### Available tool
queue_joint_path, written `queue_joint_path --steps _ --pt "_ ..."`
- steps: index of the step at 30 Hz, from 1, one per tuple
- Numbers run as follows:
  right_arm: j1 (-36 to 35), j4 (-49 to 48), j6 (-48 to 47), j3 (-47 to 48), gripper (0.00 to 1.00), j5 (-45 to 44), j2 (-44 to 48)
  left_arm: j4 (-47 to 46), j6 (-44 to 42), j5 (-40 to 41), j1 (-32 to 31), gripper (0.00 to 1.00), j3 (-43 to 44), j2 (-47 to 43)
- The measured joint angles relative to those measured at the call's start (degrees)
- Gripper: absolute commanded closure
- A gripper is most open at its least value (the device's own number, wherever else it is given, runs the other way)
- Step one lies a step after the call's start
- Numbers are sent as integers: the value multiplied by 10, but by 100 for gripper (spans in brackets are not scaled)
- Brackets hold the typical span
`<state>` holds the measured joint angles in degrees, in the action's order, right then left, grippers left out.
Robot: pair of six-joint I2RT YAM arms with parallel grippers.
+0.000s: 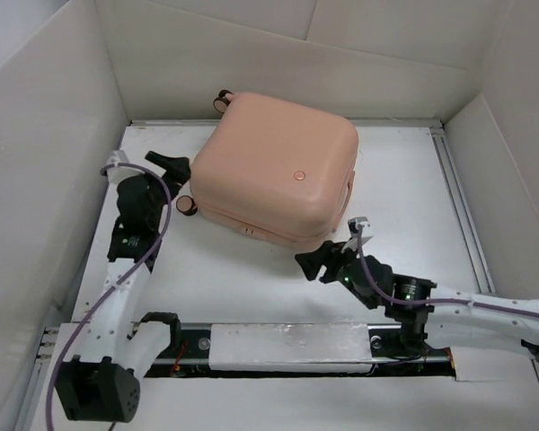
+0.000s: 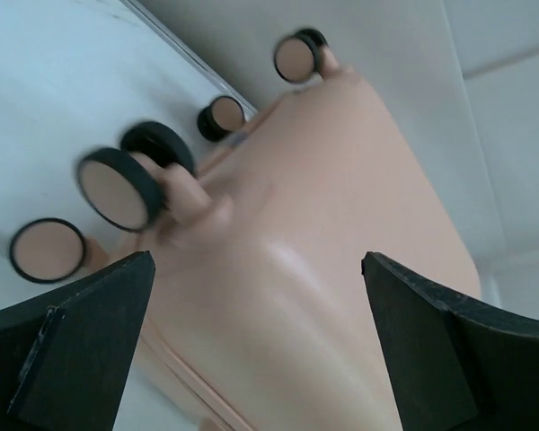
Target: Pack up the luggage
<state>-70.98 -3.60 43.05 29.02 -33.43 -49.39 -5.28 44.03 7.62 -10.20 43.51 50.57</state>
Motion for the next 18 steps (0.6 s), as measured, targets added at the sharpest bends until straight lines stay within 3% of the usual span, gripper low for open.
queue_joint_path --steps 2,3,5,7,9,12,14,18 --pt "0 32 7 0 54 -9 38 0 15 -57 81 0 0 6" --pt "0 46 9 0 79 -13 54 0 23 -83 110 0 1 12" --pt "0 70 15 0 94 -18 77 3 34 -118 145 0 10 35" --pt "0 95 20 0 99 -22 90 6 39 -148 156 0 24 70" --pt "0 123 24 0 95 -24 94 3 47 -180 167 0 31 101" --pt "0 167 33 0 56 -30 95 -3 54 -225 193 0 38 155" --pt "0 189 37 0 41 -36 101 13 53 -242 204 0 71 210" --pt "0 212 36 0 38 -49 123 12 49 -265 206 0 110 284"
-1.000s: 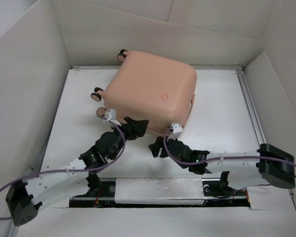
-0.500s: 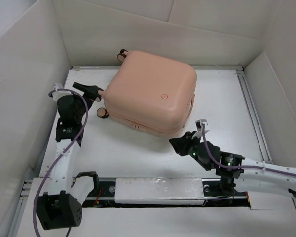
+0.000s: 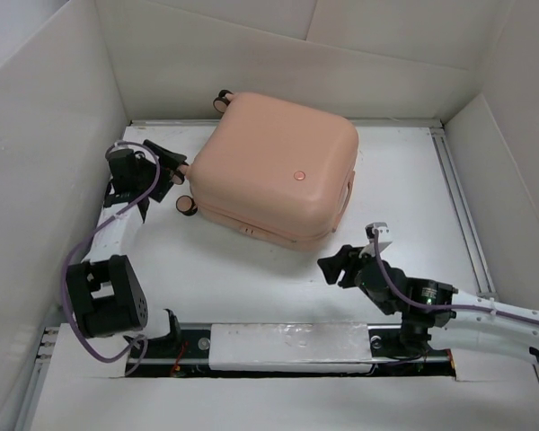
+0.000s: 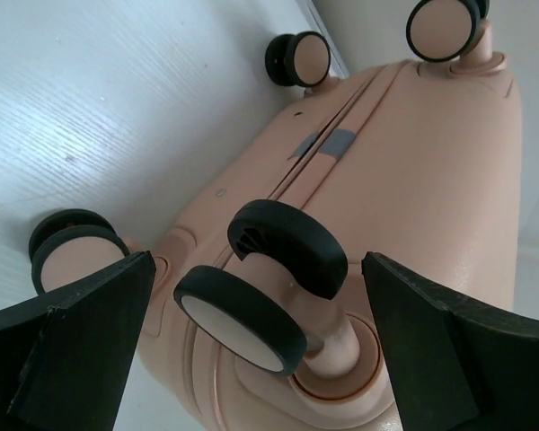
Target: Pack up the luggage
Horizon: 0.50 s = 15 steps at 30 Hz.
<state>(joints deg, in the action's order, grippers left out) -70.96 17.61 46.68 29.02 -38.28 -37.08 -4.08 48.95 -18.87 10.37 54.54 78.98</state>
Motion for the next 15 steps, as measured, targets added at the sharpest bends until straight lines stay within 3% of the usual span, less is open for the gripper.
queue_joint_path --steps 3,5,7,9,10,13,14,15 --pt "0 -1 -7 0 37 -6 6 -11 5 -24 0 0 0 15" --pt "5 -1 -15 0 37 -7 -1 -28 13 -45 0 5 4 30" --pt "19 -1 -22 1 40 -6 -10 -56 28 -68 0 24 6 50" --pt "44 -1 -36 2 58 0 -22 -79 40 -85 0 42 4 67" --pt "61 -3 -44 2 71 12 -26 -92 49 -92 0 56 -2 73" --pt "129 -26 -75 6 77 66 -43 -120 67 -104 1 84 -14 75" --pt "153 -34 -86 12 77 93 -57 -127 70 -108 1 100 -16 75" --pt "175 -44 -97 20 77 115 -71 -131 71 -109 1 100 -18 75"
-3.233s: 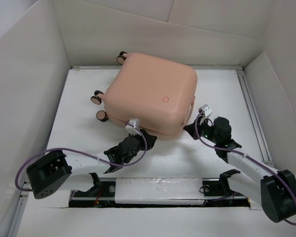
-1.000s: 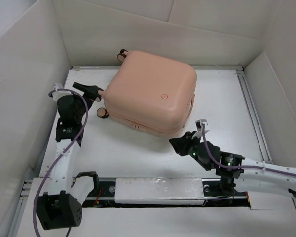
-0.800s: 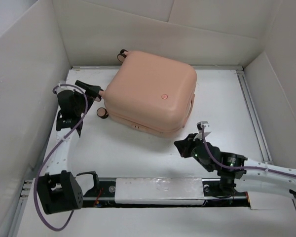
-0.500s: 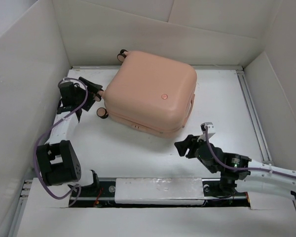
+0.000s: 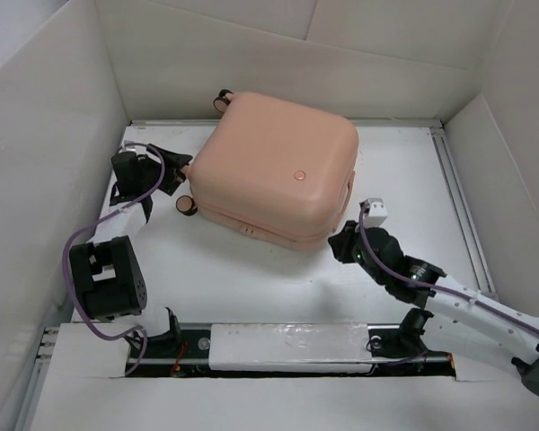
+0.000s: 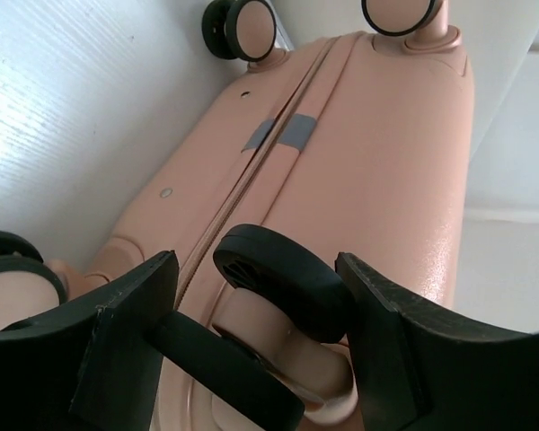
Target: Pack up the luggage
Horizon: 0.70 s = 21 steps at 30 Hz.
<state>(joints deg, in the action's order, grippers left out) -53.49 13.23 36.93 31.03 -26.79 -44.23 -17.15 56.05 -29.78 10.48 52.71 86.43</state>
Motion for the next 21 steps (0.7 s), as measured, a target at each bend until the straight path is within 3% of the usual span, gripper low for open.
queue_joint_path --steps 5,14,15,19,21 --pt "75 -46 -48 42 78 89 -81 -41 7 11 -2 100 -60 -47" --pt "234 1 -141 154 84 217 -206 -110 21 45 -7 100 -274 -279" --pt "254 1 -148 175 81 232 -223 -113 21 37 -8 100 -296 -305" --pt "306 -28 -168 254 47 298 -257 -118 19 3 -19 100 -366 -418" --pt "310 -40 -179 276 43 313 -246 -105 16 -12 -19 100 -390 -477"
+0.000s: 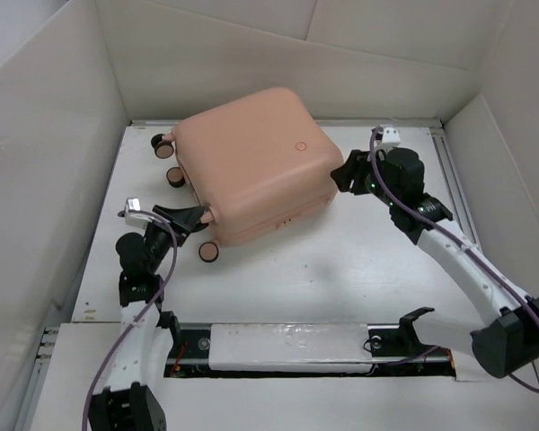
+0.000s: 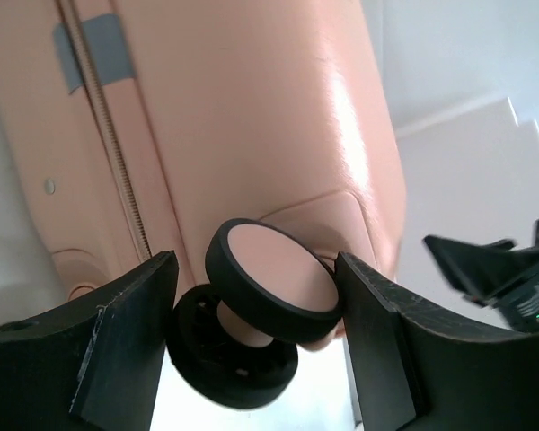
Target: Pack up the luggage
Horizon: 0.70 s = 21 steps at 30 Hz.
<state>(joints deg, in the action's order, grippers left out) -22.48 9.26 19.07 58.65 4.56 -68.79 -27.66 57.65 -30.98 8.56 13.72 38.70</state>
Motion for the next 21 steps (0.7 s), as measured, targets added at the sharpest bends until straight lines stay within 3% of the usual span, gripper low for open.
queue_joint_path --steps 2,4,6,10,12,16,21 --pt "0 -9 -9 -4 46 7 35 29 -7 -8 -1 100 -7 -45" --pt "0 -32 -17 -51 57 12 94 57 -17 -10 -1 100 -6 -75" --pt "0 -60 -23 -120 76 20 151 87 -26 -8 0 100 5 -86" --pt "1 -98 -28 -242 94 39 189 139 -51 -3 0 100 51 -73" --pt "7 -119 -31 -279 89 57 165 151 -61 0 -1 100 67 -64" --pt "27 -190 -40 -319 58 104 107 139 -70 11 -1 100 89 -37" --pt "49 -311 -47 -314 53 151 15 119 -55 8 2 100 87 -36"
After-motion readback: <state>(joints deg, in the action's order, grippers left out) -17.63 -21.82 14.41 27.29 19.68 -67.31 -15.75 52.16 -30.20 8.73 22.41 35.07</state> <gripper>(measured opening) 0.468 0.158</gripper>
